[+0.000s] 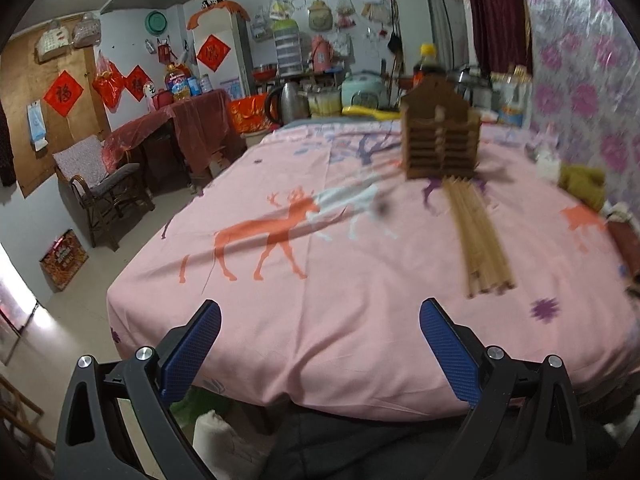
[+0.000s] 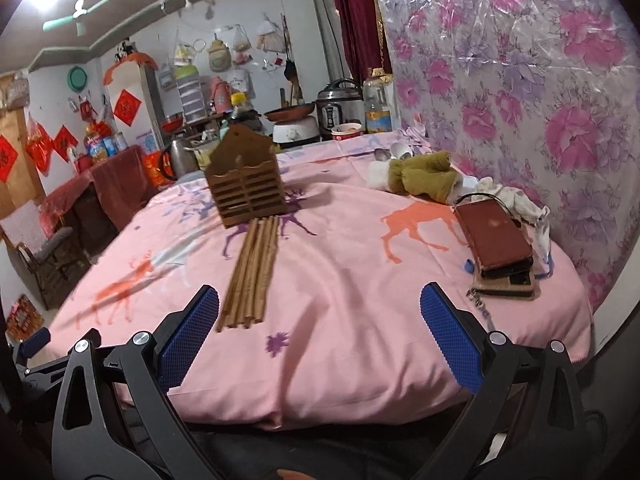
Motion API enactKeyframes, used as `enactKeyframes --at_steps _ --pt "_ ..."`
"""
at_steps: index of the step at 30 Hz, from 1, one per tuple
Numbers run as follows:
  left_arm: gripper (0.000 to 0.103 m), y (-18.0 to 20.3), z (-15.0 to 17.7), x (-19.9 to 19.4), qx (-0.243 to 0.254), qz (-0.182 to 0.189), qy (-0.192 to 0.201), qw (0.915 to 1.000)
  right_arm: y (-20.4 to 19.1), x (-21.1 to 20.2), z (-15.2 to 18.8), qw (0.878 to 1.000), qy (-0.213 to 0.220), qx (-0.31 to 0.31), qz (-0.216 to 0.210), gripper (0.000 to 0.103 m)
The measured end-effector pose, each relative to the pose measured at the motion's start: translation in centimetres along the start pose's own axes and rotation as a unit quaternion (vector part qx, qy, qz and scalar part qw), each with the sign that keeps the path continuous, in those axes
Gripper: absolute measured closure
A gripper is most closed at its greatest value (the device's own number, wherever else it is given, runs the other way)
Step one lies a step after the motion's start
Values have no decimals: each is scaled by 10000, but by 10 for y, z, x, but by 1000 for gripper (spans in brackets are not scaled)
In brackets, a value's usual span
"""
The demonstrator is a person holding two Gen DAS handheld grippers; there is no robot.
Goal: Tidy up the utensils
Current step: 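Move both grippers down to the bamboo chopsticks in front of the wooden holder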
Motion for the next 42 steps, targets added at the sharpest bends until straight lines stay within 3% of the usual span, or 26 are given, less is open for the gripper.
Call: enactKeyframes --at_steps 4,14,19,22,24,26,28,30,35,39,41,42 --pt "5 8 14 28 70 321 -465 9984 3 32 12 9992 -388 -2 -109 6" --pt "5 80 20 76 772 1305 -630 9864 -7 94 35 9934 -937 -664 36 6" --pt "4 98 25 106 820 1508 -899 9810 -13 115 48 9902 -1147 -798 -64 6" --pt "4 89 17 125 958 1197 -797 9850 -17 126 54 9886 -1248 -824 -153 6" --pt "4 69 11 144 930 666 -780 9904 -20 132 56 9880 -1277 -842 -226 6" --pt "4 42 9 166 511 410 -1058 9922 -25 137 59 9869 -1302 -893 -324 6" --pt "4 23 9 176 -133 643 -1325 9890 -31 141 62 9850 -1346 -983 -454 6" --pt "4 17 13 180 -423 686 -1417 9866 -41 143 67 9818 -1378 -1180 -565 12" --pt "4 23 11 172 -294 678 -1171 9904 -53 145 74 9742 -1447 -1536 -798 14" --pt "4 21 12 175 -351 732 -1199 9895 -64 148 85 9658 -1502 -1889 -951 15" --pt "4 21 12 174 -306 710 -1185 9899 -55 154 78 9688 -1145 -2184 -263 15" --pt "4 22 13 173 -280 689 -1175 9903 -45 158 75 9723 -1271 -1953 -165 15"
Point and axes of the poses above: each gripper's, at about its wrist camera, not at the fingertips, and x roughly the way its jaws point, y to its right, z to its underside, the point moved 3 cm from there along x, roughly the way its jaws point, and after that the axes turned 15 degrees about y, right-handed, at the moved point
